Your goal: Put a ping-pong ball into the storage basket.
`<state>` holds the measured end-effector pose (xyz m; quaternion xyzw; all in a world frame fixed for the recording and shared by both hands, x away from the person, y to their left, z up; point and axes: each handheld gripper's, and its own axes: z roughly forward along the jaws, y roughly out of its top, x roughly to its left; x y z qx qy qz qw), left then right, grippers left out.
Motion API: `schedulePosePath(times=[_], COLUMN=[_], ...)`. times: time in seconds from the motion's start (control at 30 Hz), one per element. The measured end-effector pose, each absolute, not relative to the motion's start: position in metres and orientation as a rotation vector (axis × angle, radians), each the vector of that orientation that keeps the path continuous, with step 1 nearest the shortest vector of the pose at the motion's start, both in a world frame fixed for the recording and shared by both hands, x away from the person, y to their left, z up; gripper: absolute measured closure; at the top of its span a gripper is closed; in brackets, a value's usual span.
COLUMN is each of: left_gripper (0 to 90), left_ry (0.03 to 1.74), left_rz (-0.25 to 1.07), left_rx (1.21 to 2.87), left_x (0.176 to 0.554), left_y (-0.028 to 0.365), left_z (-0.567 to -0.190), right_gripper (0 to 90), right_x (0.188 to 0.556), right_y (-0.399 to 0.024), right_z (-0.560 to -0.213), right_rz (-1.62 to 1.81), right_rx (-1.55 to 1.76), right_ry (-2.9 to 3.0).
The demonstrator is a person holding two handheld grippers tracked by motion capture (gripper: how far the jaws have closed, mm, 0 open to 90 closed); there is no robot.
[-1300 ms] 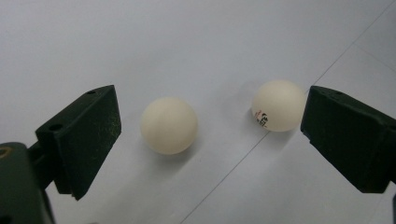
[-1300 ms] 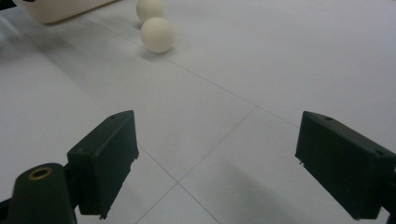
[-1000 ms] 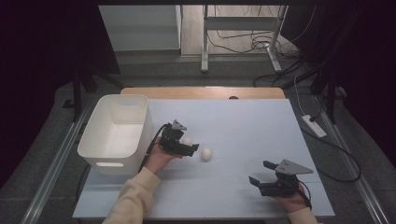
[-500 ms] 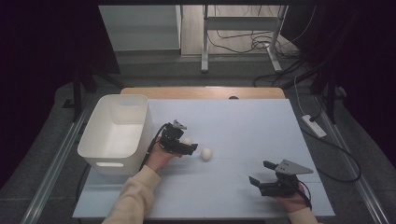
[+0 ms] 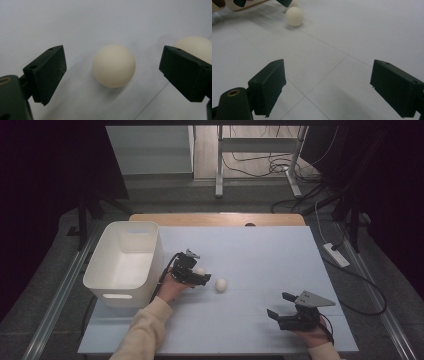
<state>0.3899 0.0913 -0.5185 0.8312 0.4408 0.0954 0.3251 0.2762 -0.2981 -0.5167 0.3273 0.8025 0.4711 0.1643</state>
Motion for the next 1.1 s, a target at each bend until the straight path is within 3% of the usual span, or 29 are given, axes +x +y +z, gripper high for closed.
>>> schedulePosePath(times=[0.4, 1.1], left_gripper=[19.0, 49.8], left_ry=[1.155, 1.123], left_rz=[0.239, 0.249], left_rx=[2.198, 2.221], left_x=[0.3912, 0.3889], left_y=[0.0903, 0.0895], left_z=[-0.5223, -0.5213], right_gripper=[12.6, 12.9], right_x=[0.2761, 0.2755], right_y=[-0.2982, -0.2984], right_z=[-0.5168, -0.5165], right_rz=[1.347, 1.341], right_rx=[0.933, 0.929], right_ry=[2.285, 2.282])
